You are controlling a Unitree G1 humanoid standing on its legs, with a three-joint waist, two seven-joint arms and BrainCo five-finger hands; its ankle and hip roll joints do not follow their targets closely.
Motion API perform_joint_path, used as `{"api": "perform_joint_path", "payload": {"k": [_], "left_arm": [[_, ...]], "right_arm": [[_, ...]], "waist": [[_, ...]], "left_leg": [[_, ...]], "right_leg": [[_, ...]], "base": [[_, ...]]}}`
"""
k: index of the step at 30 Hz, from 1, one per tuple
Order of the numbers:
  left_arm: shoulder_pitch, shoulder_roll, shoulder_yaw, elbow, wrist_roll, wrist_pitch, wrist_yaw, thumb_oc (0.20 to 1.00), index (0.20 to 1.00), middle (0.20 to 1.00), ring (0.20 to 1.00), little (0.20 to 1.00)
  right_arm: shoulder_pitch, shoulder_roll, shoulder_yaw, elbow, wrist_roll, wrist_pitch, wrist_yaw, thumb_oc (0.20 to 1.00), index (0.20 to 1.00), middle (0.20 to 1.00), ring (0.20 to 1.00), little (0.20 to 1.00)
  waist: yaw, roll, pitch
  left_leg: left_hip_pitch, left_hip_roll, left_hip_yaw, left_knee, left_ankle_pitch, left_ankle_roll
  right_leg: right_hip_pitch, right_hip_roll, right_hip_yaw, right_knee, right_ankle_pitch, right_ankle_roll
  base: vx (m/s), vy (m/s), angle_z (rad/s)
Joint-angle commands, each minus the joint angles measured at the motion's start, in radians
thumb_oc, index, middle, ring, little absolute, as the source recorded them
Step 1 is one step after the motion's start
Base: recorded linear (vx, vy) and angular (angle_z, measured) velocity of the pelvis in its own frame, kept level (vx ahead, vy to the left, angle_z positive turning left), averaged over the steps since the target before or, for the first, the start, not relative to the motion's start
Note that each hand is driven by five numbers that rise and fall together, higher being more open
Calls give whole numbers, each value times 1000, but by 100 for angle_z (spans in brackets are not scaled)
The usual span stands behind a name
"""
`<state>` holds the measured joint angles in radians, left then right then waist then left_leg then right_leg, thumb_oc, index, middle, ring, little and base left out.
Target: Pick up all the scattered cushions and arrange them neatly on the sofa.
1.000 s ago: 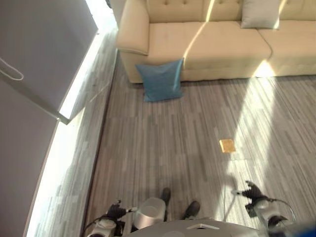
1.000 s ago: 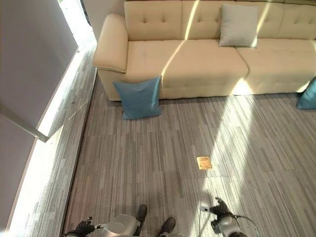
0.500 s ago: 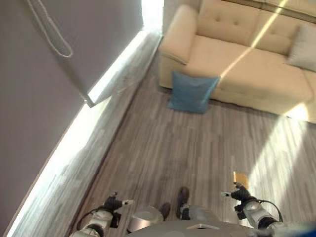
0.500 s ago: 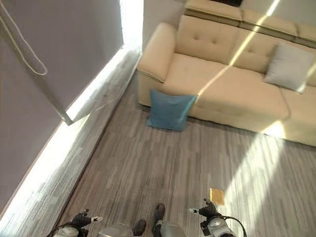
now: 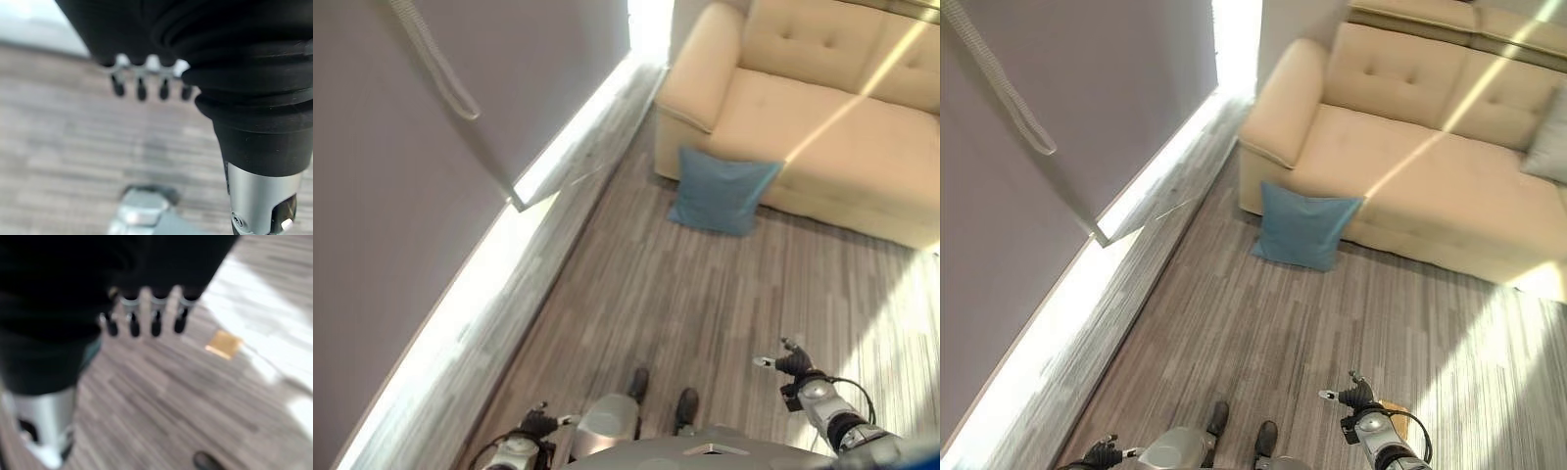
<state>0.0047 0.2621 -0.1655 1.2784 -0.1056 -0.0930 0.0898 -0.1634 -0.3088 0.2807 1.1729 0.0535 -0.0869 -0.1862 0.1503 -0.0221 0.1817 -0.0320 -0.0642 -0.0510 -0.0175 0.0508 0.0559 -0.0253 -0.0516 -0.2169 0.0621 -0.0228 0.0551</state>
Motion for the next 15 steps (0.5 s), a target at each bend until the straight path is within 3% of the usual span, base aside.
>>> {"api": "perform_joint_path", "payload": {"k": [1, 5, 6, 7, 10, 12, 14, 15], "left_arm": [[-38, 40, 17, 18, 14, -6, -1, 1000, 1000, 1000, 1000, 1000], [-35, 42, 9, 18, 24, -7, -2, 1000, 1000, 1000, 1000, 1000], [-35, 39, 7, 20, 25, -7, -3, 1000, 1000, 1000, 1000, 1000], [-38, 32, 9, 27, 20, -11, -3, 1000, 1000, 1000, 1000, 1000], [-47, 35, 11, 33, 20, -14, 2, 1000, 1000, 1000, 1000, 1000], [-53, 38, 11, 35, 16, -19, 10, 1000, 1000, 1000, 1000, 1000], [-72, 42, 3, 22, 1, -21, 14, 1000, 1000, 1000, 1000, 1000], [-97, 45, -13, 0, -18, -25, 13, 1000, 1000, 1000, 1000, 1000]], "right_arm": [[-8, -25, 4, -14, -20, -7, -6, 1000, 1000, 1000, 1000, 1000], [-10, -25, 5, -17, -22, -5, -5, 1000, 1000, 1000, 1000, 1000], [-12, -24, 8, -16, -24, -4, -6, 1000, 1000, 1000, 1000, 1000], [-20, -23, 16, -17, -32, 4, -7, 1000, 1000, 1000, 1000, 1000], [-21, -20, 23, -18, -40, 6, -6, 1000, 1000, 1000, 1000, 1000], [0, -20, 28, -10, -40, 2, -3, 1000, 1000, 1000, 1000, 1000], [10, -23, 22, -6, -25, -5, -8, 1000, 1000, 1000, 1000, 1000], [5, -25, 25, -6, -1, -11, -15, 1000, 1000, 1000, 1000, 1000]], "waist": [[13, -32, -20], [4, -25, -19], [2, -26, -20], [-6, -24, -14], [-17, -38, -11], [-29, -51, -34], [-35, -51, -30], [-29, -70, -7]], "left_leg": [[-5, -5, -36, 83, -100, -15], [56, 6, -49, 50, -122, -12], [63, 8, -50, 44, -127, -14], [105, 23, -64, 21, -145, -22], [147, 34, -84, 2, -161, -37], [171, 71, -113, 2, -181, -67], [132, 113, -120, 89, -149, -109], [40, 115, -120, 245, -96, -121]], "right_leg": [[-57, -37, -2, 250, 9, 96], [-86, -59, -10, 173, 24, 78], [-97, -70, -14, 132, 40, 78], [-142, -88, -12, 13, 104, 94], [-148, -86, -12, -22, 127, 106], [-135, -64, 6, -14, 113, 87], [-102, -51, -29, -28, 96, 70], [-71, -49, -46, -49, 88, 51]], "base": [[142, 124, -34], [173, 6, -12], [367, -120, 9], [395, -123, -5], [373, -139, -4], [448, -199, 30], [255, -236, 108], [119, -206, 159]]}}
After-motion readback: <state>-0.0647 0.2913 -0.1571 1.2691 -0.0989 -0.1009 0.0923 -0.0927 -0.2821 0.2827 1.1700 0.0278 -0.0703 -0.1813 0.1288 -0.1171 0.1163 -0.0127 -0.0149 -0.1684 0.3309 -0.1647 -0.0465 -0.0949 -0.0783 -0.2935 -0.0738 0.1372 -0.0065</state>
